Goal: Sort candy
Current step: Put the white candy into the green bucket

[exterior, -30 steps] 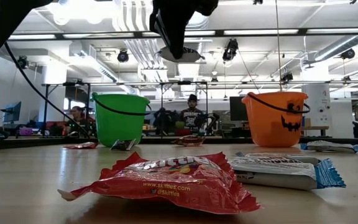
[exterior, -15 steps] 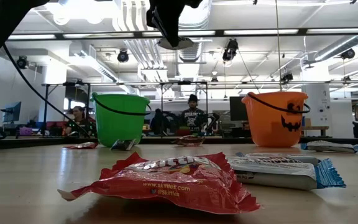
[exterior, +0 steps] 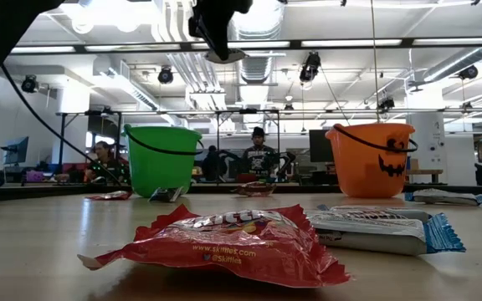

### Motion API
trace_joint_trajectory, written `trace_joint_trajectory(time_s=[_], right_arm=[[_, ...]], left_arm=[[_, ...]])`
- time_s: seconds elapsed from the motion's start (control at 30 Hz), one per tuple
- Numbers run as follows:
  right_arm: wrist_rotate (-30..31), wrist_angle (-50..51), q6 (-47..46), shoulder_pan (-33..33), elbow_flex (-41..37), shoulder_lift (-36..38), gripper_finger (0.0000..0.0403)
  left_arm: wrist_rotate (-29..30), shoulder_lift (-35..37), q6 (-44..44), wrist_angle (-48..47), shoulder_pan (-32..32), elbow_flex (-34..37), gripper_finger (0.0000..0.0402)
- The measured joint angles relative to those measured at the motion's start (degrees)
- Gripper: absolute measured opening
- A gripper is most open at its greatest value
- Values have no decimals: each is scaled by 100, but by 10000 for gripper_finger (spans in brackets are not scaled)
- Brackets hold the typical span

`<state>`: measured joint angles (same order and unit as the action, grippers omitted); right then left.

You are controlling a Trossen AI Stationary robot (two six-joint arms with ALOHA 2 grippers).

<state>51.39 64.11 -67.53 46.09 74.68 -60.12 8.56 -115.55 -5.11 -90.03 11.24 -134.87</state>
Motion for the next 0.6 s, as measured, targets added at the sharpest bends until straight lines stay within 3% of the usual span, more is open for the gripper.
trace_joint_trajectory(time_s=[0.6], right_arm=[[121,-8,-241,0,1,0,123]], left_arm=[[-46,457,51,1,1462,66,2]])
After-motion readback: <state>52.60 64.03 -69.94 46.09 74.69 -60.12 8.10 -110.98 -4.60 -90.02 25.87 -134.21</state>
